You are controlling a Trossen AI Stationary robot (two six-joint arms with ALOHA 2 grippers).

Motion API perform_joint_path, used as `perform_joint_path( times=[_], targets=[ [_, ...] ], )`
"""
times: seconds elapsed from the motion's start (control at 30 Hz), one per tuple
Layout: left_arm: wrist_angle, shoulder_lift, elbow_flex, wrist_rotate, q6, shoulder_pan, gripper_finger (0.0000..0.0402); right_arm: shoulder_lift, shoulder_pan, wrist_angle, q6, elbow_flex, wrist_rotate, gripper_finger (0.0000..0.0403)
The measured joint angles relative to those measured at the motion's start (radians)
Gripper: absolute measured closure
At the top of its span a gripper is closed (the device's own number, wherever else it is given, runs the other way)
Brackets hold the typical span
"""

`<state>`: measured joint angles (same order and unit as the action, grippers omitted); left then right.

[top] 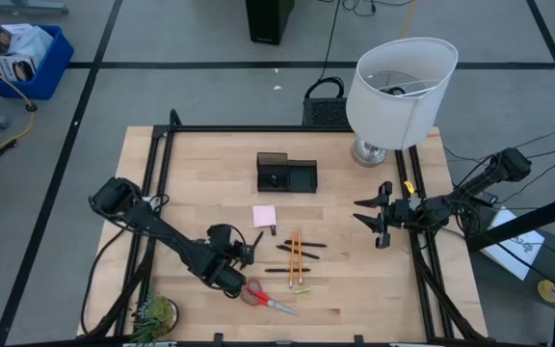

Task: Pick and place office supplies into organizer
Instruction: Put the black binder clip into the desk organizer

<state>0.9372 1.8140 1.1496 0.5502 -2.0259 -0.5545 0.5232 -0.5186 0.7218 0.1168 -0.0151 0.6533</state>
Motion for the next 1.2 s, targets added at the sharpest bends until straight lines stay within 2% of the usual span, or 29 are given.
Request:
perform_joint_path(
  times=[0.33,0.8,1.2],
  targets=[
    [-0.068,0.000,-0.069,-0.003,-0.016,0.005,0.0267,0.000,0.000,0.000,0.000,0.000,0.000,0.0251],
    [-0.079,0.000,-0.070,0.018,0.027,0.017,0.0317,0.000,0.000,0.000,0.000,0.000,0.000,0.0253],
    [-0.082,0.000,-0.070,0.018,0.030,0.018,0.0390,0.000,0.000,0.000,0.000,0.000,0.000,0.0254]
  ],
)
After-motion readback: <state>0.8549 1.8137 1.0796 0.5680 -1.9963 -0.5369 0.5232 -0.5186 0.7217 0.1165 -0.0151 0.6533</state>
